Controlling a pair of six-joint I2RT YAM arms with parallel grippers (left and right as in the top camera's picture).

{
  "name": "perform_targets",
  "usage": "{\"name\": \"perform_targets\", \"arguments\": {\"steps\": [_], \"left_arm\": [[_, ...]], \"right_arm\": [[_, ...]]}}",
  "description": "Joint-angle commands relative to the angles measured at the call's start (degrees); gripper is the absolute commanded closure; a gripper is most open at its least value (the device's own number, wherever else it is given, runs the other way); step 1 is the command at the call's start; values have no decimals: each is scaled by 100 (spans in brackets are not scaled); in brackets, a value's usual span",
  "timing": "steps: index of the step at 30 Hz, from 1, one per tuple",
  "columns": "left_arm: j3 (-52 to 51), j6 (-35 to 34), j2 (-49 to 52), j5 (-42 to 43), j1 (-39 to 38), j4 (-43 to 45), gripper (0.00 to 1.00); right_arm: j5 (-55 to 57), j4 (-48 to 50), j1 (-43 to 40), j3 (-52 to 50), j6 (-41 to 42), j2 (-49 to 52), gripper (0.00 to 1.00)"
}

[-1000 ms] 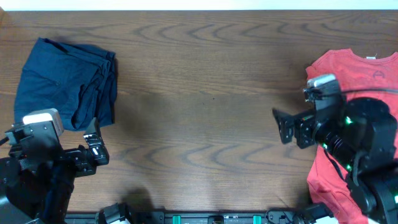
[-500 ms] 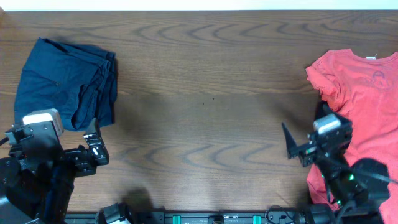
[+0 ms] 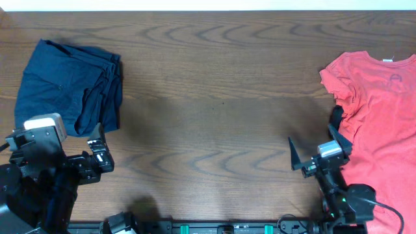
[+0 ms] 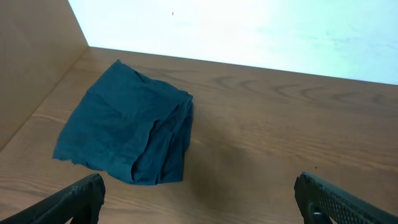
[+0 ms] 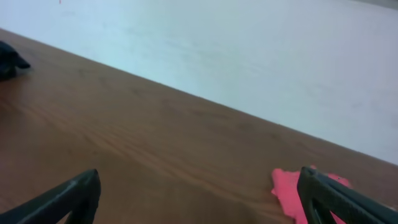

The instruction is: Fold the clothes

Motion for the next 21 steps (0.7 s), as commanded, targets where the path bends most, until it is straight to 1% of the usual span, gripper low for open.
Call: {"name": "perform_targets", "arguments": {"steps": [1,3,5,21], "left_arm": [[4,57,4,-33,-17,-4,2],[4,57,4,-33,-17,-4,2],[4,57,4,-33,-17,-4,2],[4,57,4,-33,-17,-4,2]], "right_arm": [[-72,372,-52,-365,409,-68,1],[-70,546,-52,-568,518,-68,1],[-72,407,-50,-553,522,-68,1],[-72,407,-52,-551,518,-61,1]]}}
